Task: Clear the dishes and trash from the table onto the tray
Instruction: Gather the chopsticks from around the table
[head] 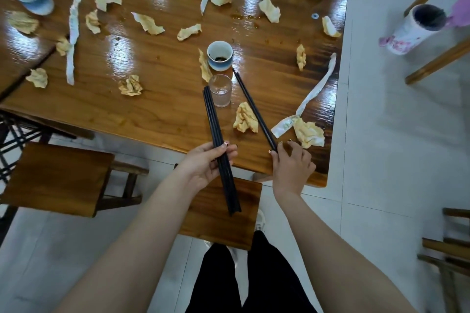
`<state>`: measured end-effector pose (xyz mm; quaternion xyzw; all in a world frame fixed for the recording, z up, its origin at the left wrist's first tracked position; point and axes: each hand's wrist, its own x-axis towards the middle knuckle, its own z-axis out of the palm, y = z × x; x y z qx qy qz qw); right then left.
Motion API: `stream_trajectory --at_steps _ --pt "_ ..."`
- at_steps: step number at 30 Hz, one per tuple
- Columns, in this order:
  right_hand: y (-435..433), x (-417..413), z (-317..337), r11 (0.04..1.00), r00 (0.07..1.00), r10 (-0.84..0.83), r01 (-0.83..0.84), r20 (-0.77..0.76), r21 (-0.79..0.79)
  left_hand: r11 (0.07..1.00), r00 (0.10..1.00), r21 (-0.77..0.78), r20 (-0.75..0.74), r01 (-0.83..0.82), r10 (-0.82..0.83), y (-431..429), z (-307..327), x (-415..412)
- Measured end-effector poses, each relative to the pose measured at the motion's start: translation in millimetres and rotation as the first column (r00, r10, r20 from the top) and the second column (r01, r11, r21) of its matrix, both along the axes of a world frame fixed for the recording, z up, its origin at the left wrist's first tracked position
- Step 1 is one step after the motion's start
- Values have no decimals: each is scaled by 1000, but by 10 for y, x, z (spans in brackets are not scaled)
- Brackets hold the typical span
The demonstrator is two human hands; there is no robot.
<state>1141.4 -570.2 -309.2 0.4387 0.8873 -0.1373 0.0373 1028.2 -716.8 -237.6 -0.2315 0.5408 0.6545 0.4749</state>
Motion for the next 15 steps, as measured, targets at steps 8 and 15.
stream_trajectory --at_steps 8,15 --pt "-55 -115 97 983 983 -179 176 -45 -61 1000 1000 5 -8 6 -6 -9 -4 9" --pt "-62 -84 163 998 997 -64 64 33 19 1000 1000 13 -6 9 -9 -14 28 26"
